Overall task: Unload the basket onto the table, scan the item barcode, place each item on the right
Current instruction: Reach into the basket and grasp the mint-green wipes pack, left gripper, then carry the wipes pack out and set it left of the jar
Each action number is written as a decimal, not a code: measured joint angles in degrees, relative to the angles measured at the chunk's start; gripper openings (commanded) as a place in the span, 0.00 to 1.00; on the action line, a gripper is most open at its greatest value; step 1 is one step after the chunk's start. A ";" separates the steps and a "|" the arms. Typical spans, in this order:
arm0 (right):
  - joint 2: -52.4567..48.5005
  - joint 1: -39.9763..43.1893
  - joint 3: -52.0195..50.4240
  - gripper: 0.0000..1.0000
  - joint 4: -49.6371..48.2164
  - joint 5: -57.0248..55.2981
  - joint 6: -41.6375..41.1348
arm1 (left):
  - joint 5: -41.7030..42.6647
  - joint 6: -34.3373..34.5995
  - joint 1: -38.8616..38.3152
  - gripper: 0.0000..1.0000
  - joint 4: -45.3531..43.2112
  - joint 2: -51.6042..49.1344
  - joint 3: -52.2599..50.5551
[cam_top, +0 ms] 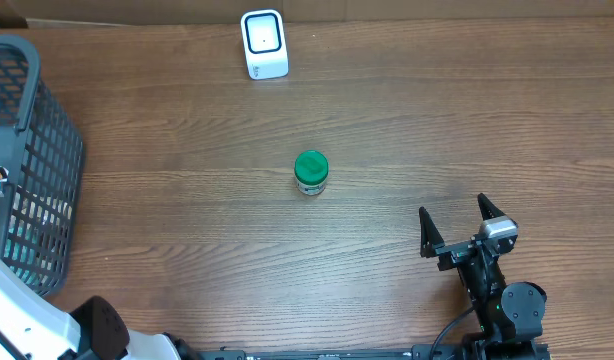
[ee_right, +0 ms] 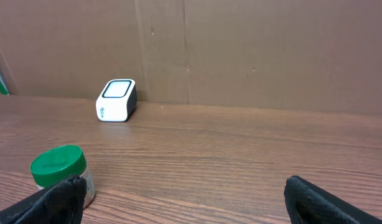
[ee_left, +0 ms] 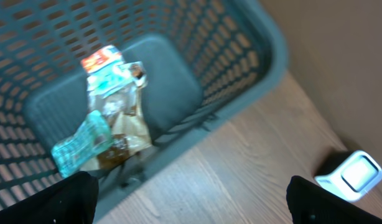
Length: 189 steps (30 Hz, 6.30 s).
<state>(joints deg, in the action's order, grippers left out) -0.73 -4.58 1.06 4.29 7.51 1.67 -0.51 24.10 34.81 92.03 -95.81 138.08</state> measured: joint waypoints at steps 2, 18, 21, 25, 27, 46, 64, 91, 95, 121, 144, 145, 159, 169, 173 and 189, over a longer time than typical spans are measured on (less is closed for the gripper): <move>0.00 0.00 0.00 1.00 0.00 0.00 0.00 | 0.02 -0.02 1.73 0.98 0.42 -0.87 0.00; 0.00 0.00 0.00 1.00 0.00 0.00 0.02 | -0.39 -1.42 15.32 0.89 -4.46 -4.74 -17.75; 0.00 0.00 0.00 1.00 0.00 0.00 0.02 | -0.68 -2.40 16.22 0.86 -8.15 -4.83 -24.17; 0.00 0.00 0.00 1.00 -0.02 -0.02 0.00 | -1.64 -3.34 16.24 0.85 -14.12 -4.85 -32.87; 0.00 0.00 0.00 1.00 0.00 0.00 0.02 | -1.92 -3.50 16.24 0.83 -17.20 -4.87 -37.16; 0.00 0.00 0.00 1.00 0.02 0.00 -0.02 | -7.50 -9.16 16.24 0.89 -39.76 -5.44 -60.94; 0.00 0.00 0.00 1.00 0.00 0.00 0.02 | -8.35 -12.46 15.80 0.18 -41.92 -12.00 -59.87; 0.00 0.00 0.00 1.00 -0.02 0.00 0.00 | -7.21 -13.18 14.67 0.04 -22.82 -15.52 -41.79; 0.00 0.00 0.00 1.00 0.00 0.00 0.00 | -5.07 -13.16 14.67 0.04 -22.80 -14.69 -41.72; 0.00 0.00 0.00 1.00 -0.02 0.02 0.00 | 12.02 -11.02 -7.91 0.04 -18.16 18.82 -28.20; 0.00 0.00 0.00 1.00 0.02 0.02 0.00 | 2.78 -12.41 -52.81 0.04 -31.76 0.07 -58.21; 0.00 0.00 0.00 1.00 -0.02 0.00 0.00 | 2.80 -12.24 -52.94 0.04 -32.17 -1.42 -58.23; 0.00 0.00 0.00 1.00 0.02 0.02 0.00 | 6.69 -8.87 -54.01 0.04 -37.42 -8.46 -58.25; 0.00 0.00 0.00 1.00 0.00 0.00 0.00 | 7.41 -3.96 -55.45 0.39 -37.48 -8.46 -58.25; 0.00 0.00 0.00 1.00 0.02 0.00 0.02 | 7.61 -2.58 -55.47 0.54 -37.92 -8.46 -58.25; 0.00 0.00 0.00 1.00 -0.04 -0.02 0.00 | 7.08 -2.01 -54.51 0.57 -33.64 -8.46 -52.06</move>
<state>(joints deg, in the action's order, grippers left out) -0.73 -4.58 1.06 4.25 7.49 1.67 6.57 22.09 -19.70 58.39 -104.27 86.02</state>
